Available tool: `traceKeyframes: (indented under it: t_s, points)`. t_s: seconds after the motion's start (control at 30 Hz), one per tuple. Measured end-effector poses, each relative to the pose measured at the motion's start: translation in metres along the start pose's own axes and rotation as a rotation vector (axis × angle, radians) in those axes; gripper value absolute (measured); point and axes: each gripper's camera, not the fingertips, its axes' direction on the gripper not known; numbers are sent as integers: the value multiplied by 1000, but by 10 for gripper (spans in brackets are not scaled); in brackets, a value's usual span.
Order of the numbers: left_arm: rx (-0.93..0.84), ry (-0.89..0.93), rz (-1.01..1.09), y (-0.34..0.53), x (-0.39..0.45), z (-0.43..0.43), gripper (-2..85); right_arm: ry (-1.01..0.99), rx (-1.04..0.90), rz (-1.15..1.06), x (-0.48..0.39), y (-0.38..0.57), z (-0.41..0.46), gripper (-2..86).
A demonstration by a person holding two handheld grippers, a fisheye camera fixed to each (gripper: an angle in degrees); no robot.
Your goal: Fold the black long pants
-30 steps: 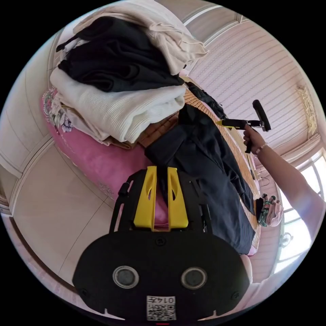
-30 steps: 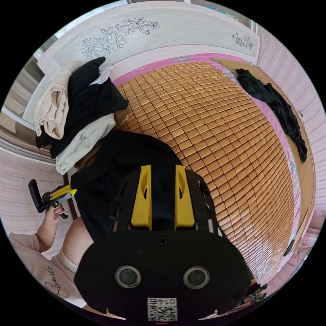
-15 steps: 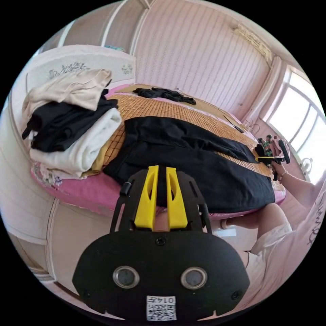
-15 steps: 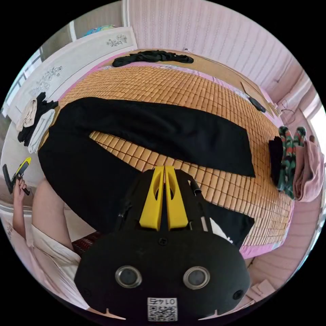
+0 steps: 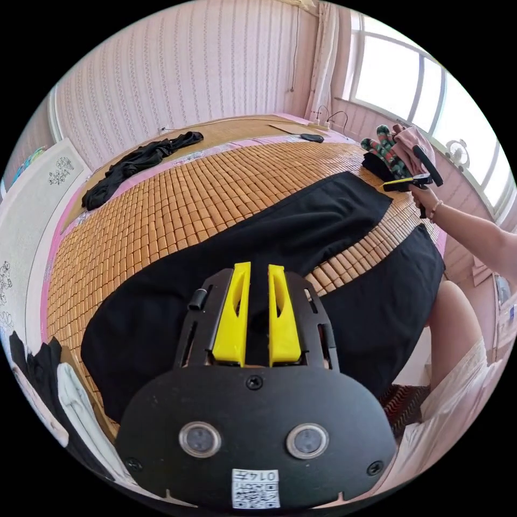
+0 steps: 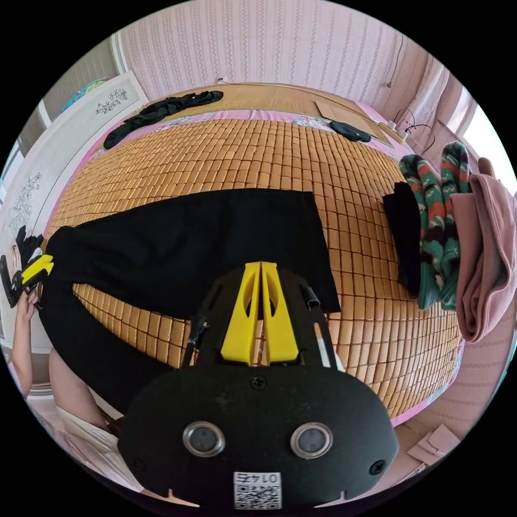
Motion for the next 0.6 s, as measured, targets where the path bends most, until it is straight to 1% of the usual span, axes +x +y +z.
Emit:
traceKeyframes:
  t_s: [0.13,0.2,0.23,0.27,0.33,0.37,0.47,0.53,0.6]
  points:
    - [22,-20,-76,-49,-33,37,57,115,6,62,23,3,44,-3]
    - [-54,-37,-76,-69,-45,68,59,97,81,71,31,14,52,-3]
    - [-134,-46,-59,-80,-48,93,63,64,112,81,37,22,58,-3]
    - [-215,-64,-25,-87,-46,117,69,47,107,83,43,25,61,-3]
    - [-289,-126,41,-91,-37,143,70,32,104,72,50,29,67,-3]
    - [-253,-144,86,-92,-30,144,49,33,99,41,54,32,70,-3]
    - [-293,-138,145,-100,-22,152,1,46,76,-11,63,39,79,-3]
    - [-247,-230,136,-107,-24,150,-6,74,71,-25,67,43,83,-3]
    - [-196,-251,113,-114,-29,149,-8,107,85,-29,73,50,89,-3]
